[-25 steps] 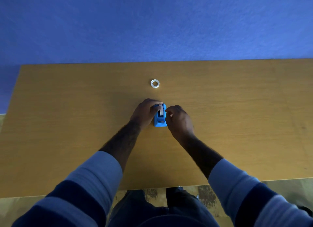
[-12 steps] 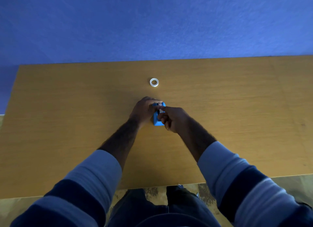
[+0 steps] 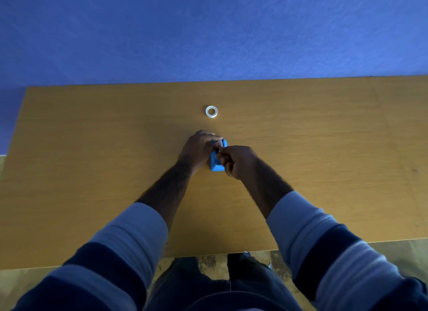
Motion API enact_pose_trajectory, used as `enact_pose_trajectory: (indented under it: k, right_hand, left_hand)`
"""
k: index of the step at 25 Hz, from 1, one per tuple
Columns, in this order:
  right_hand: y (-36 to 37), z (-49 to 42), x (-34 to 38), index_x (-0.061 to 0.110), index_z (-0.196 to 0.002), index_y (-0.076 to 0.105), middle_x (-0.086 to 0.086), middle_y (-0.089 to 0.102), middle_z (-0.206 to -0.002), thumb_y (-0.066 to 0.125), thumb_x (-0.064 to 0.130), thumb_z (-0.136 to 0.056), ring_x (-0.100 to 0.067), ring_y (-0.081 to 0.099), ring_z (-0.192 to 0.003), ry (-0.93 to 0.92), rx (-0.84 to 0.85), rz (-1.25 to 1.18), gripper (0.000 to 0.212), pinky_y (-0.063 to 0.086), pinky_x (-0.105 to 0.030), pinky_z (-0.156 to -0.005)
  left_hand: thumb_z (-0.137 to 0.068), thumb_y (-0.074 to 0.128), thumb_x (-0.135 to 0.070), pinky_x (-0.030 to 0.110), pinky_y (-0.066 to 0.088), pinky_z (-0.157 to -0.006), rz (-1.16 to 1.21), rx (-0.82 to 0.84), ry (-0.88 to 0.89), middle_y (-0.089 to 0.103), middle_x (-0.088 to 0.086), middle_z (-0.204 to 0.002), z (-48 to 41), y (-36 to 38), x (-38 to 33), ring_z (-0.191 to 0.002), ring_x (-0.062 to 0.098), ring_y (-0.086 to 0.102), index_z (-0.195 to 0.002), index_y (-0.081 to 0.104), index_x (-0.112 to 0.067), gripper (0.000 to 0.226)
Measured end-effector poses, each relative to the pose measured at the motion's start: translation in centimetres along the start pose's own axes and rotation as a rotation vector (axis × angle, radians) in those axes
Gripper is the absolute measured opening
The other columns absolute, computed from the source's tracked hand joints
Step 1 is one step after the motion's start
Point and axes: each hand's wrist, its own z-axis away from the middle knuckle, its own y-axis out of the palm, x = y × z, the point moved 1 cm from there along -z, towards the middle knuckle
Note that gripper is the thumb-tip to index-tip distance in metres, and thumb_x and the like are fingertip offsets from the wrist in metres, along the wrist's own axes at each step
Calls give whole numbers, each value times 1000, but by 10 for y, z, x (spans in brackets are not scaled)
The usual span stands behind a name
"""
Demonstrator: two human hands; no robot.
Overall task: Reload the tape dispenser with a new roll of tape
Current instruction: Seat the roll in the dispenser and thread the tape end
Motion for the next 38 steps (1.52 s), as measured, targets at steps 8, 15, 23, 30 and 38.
enact_pose_trajectory:
  k: [8,15,23,30,38]
  right_hand:
    - [6,4,1,3,-80,65,-7,61,-64,58,2,-91,-8,49,-41,-13,-55,-42,13,32,-11,-35]
    - [4,2,-4,1,-76,67,-10,60,-67,60,0,-81,-11,47,-44,-43,-72,-68,9,33,-13,-36]
    - [5,-1,-13,1,-78,70,-9,64,-65,65,4,-78,-12,51,-42,-34,-91,-52,6,36,-15,-38]
    - [0,-1,-25,-1,-84,71,-6,64,-52,67,5,-77,-10,50,-35,-84,-101,-64,10,36,-17,-37]
    - [-2,8,-40,-5,-91,69,-13,66,-66,65,2,-77,-12,50,-37,-118,-83,-98,16,36,-20,-40]
  left_hand:
    - [-93,49,-30,30,42,-104,-60,9,27,67,6,-131,-2,-1,-2,-125,14,58,-122,74,-18,41]
    - [-84,73,-25,32,32,-118,-64,201,-1,37,-10,-162,28,-5,17,-147,8,33,-156,33,-32,83]
    - [-72,85,-48,46,41,-111,-310,134,46,45,-7,-155,27,0,12,-141,19,41,-154,28,-34,101]
    - [-66,87,-49,44,41,-111,-374,135,87,49,-6,-153,22,-2,8,-138,20,45,-152,33,-30,104]
    - [-70,81,-52,44,44,-107,-378,111,72,53,-4,-149,25,0,4,-134,20,49,-152,34,-30,98]
